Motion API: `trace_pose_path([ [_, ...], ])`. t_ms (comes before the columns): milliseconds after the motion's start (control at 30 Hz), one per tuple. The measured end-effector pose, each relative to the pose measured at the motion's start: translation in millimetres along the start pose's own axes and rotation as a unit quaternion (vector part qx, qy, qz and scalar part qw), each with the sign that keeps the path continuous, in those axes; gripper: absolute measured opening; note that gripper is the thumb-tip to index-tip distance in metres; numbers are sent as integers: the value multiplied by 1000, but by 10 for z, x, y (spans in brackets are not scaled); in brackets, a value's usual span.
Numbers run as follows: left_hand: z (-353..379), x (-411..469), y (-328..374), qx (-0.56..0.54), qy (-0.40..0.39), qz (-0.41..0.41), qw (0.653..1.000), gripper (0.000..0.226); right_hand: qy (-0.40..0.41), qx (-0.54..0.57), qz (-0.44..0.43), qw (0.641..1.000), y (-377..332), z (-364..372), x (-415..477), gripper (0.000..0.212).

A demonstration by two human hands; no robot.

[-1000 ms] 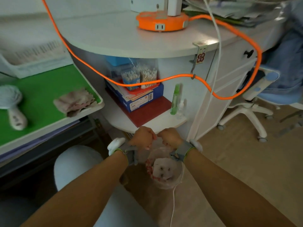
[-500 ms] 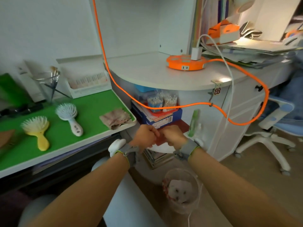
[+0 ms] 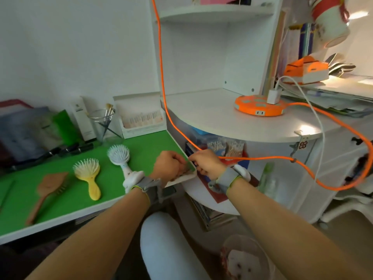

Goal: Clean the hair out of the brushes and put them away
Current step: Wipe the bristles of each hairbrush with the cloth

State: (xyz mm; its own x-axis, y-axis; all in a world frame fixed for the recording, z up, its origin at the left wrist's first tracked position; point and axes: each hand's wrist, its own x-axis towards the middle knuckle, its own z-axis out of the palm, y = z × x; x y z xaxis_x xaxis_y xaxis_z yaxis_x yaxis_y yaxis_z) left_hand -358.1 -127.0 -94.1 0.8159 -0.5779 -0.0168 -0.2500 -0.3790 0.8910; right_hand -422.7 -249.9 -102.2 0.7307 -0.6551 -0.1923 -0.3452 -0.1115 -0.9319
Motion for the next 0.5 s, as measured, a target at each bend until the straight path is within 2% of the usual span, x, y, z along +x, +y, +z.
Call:
trace_pose_path([
  [100, -126, 102, -6, 52, 37, 16, 998, 33, -10, -5, -9, 1000, -129, 104, 60, 29],
  [167, -181, 156, -14, 150, 62, 18, 987, 28, -12, -9, -22, 1000, -185, 170, 99, 23],
  [267, -223, 255, -64, 297, 84, 12, 951, 25, -34, -26, -50, 998, -238, 260, 160, 11],
  [500, -301, 532, -296, 456, -18, 24, 890, 31, -59, -128, -116, 983, -332, 447, 349, 21],
])
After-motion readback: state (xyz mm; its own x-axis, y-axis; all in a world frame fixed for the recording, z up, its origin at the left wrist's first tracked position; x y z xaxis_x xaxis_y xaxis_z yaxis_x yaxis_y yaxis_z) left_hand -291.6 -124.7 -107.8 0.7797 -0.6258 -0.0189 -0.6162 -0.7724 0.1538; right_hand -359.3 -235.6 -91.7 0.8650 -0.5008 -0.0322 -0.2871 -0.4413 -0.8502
